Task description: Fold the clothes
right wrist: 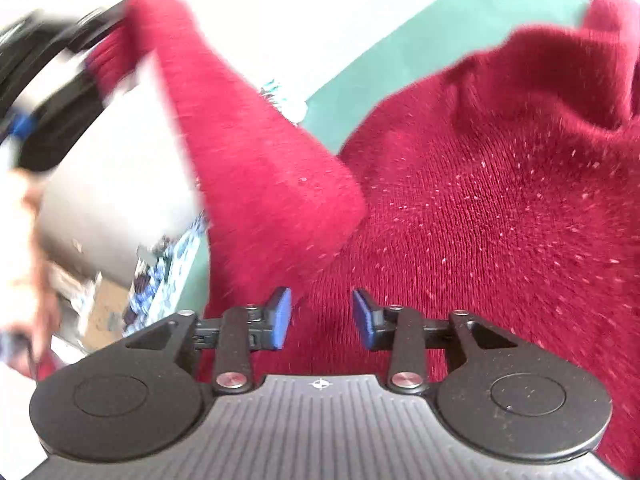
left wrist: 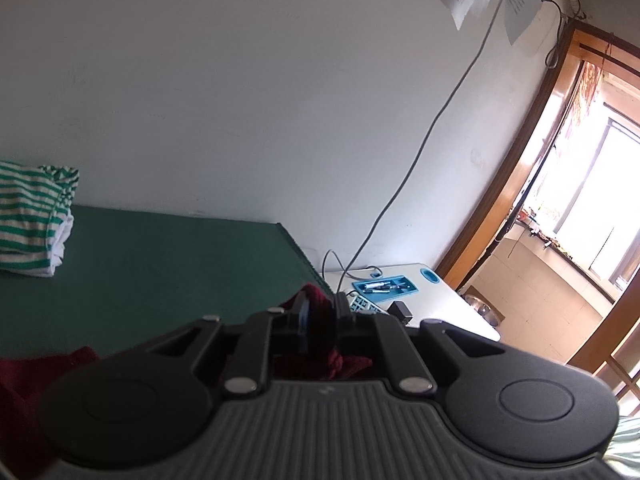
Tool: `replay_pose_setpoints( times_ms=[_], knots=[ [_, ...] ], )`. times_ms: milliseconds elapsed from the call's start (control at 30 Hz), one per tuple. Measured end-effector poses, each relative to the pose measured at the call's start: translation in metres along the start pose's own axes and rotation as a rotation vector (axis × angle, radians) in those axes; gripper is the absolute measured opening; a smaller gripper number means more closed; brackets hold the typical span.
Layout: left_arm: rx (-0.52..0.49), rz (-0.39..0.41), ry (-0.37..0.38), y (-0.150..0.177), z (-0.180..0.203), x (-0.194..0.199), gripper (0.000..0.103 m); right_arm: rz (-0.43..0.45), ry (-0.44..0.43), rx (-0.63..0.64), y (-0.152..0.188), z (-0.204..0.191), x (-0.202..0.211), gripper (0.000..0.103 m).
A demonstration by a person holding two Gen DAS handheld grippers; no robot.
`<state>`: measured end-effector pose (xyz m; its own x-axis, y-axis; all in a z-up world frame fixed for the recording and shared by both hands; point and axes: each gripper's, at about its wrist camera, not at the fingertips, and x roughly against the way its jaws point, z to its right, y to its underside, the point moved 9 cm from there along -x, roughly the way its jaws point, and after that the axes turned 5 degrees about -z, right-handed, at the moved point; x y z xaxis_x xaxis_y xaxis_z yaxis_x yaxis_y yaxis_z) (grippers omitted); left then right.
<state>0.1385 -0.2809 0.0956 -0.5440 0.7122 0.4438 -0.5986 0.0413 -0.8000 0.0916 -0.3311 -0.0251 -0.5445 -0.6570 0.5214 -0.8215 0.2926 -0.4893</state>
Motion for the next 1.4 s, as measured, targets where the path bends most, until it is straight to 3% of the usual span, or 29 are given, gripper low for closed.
replay_pose_setpoints(
  times_ms=[133, 200, 333, 400, 467, 533, 600, 633, 667, 767, 867, 967, 1133, 1200, 1267, 1333, 1400],
  knots=[
    [-0.032, -0.028, 0.026, 0.011, 0.020, -0.015, 0.007, 0.051, 0.072, 0.078, 0.005, 0.022, 0.052, 0.050],
    [-0.047, -0.042, 0.034, 0.018, 0.029, -0.024, 0.007, 0.081, 0.052, 0.105, 0.015, 0.022, 0.076, 0.051],
    [-0.076, -0.069, 0.061, 0.031, 0.047, -0.039, 0.007, 0.090, 0.029, 0.129, 0.013, 0.029, 0.083, 0.066],
    [-0.090, -0.083, 0.074, 0.038, 0.055, -0.046, 0.007, 0.101, 0.021, 0.106, 0.007, 0.033, 0.077, 0.066],
    [-0.099, -0.102, 0.092, 0.044, 0.064, -0.051, 0.007, 0.133, 0.075, 0.061, 0.000, 0.041, 0.073, 0.067],
    [-0.120, -0.126, 0.094, 0.051, 0.070, -0.055, 0.007, 0.165, 0.117, -0.004, -0.010, 0.053, 0.065, 0.066],
    [-0.147, -0.134, 0.084, 0.058, 0.068, -0.050, 0.010, 0.150, 0.187, -0.037, -0.010, 0.067, 0.061, 0.054],
    [-0.159, -0.135, 0.074, 0.060, 0.064, -0.045, 0.022, 0.144, 0.215, -0.052, -0.010, 0.073, 0.060, 0.045],
    [-0.171, -0.140, 0.054, 0.062, 0.054, -0.037, 0.036, 0.141, 0.213, -0.057, -0.007, 0.077, 0.065, 0.045],
    [-0.201, -0.164, -0.041, 0.075, 0.010, -0.007, 0.045, 0.150, 0.216, -0.069, -0.007, 0.092, 0.075, 0.049],
    [-0.197, -0.220, -0.172, 0.088, -0.051, 0.016, 0.043, 0.152, 0.214, -0.100, -0.010, 0.107, 0.077, 0.060],
    [-0.174, -0.282, -0.258, 0.095, -0.111, 0.029, 0.042, 0.118, 0.186, -0.191, -0.005, 0.119, 0.072, 0.060],
    [-0.165, -0.376, -0.252, 0.088, -0.169, 0.024, 0.042, 0.208, 0.126, -0.470, -0.014, 0.138, 0.068, 0.060],
    [-0.169, -0.411, -0.243, 0.084, -0.188, 0.019, 0.043, 0.243, 0.146, -0.539, -0.017, 0.142, 0.070, 0.053],
    [-0.199, -0.433, -0.245, 0.082, -0.199, 0.005, 0.043, 0.244, 0.223, -0.532, -0.021, 0.143, 0.070, 0.027],
    [-0.203, -0.439, -0.241, 0.080, -0.208, -0.002, 0.044, 0.236, 0.289, -0.492, -0.028, 0.138, 0.069, 0.014],
    [-0.197, -0.437, -0.231, 0.077, -0.215, -0.005, 0.044, 0.253, 0.311, -0.413, -0.043, 0.128, 0.067, 0.011]
  ],
)
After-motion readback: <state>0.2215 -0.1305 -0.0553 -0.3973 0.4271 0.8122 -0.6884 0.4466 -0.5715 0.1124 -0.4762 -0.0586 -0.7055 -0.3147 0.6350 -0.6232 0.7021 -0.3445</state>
